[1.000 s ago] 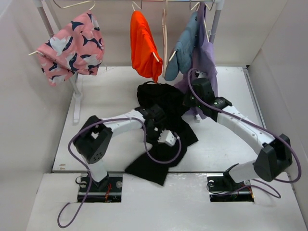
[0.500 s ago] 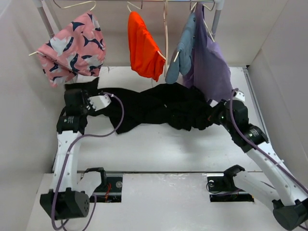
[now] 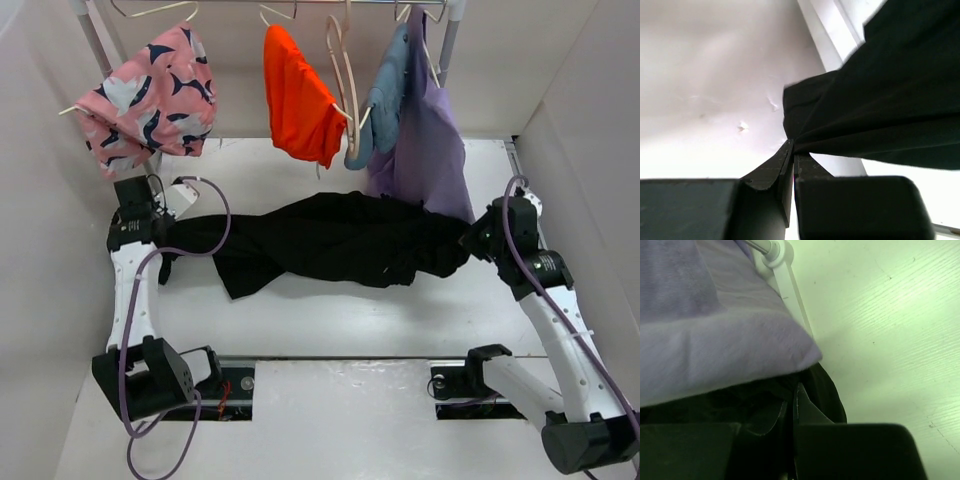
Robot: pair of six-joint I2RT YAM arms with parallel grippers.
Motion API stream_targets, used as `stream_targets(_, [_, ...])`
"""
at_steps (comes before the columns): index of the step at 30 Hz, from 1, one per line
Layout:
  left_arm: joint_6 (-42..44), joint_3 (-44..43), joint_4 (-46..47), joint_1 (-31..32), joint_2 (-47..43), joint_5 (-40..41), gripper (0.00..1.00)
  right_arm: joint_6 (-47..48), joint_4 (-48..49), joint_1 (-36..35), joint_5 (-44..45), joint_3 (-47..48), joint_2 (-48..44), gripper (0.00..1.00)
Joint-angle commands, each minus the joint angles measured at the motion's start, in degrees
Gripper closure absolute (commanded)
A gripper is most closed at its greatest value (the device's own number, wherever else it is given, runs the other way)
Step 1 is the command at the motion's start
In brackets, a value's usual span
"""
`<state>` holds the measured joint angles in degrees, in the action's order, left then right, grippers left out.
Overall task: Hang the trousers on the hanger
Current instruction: Flatten out the trousers at the center of the board.
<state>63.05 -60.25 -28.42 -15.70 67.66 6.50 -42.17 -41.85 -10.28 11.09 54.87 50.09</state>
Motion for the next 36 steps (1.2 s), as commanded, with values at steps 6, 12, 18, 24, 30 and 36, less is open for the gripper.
stream_targets(6, [0.7,-2.0,-1.1,-0.6,-1.8,-1.9,1.00,2.2,-6.3,3.3,-1.2,6.9,0.1,1.00])
stream_targets(12, [2.8,-0.2,-4.5,-0.6,-0.7,-6.3,1.00,4.1,-6.1,3.3,-1.8,8.2,0.8,1.00])
stream_targets(18, [4.3,2.5,-10.3,6.3,0.0,-9.0,0.42,10.5,-4.6,6.2,-12.1,13.0,21.4,0.10])
stream_targets(24, [3.4,0.6,-21.0,4.2,-1.1,-10.4,0.24,6.3,-6.5,6.2,-7.1,5.3,6.3,0.00])
stream_targets(30, [-9.4,-3.1,-14.1,4.2,3.3,-8.1,0.36,-2.8,-11.8,-1.3,-6.0,-6.2,-4.1,0.00])
stream_targets(36, [-27.5,-4.2,-7.4,3.1,7.8,-3.6,0.41,-14.0,-8.0,-17.4,-8.2,-17.1,-5.4,0.08])
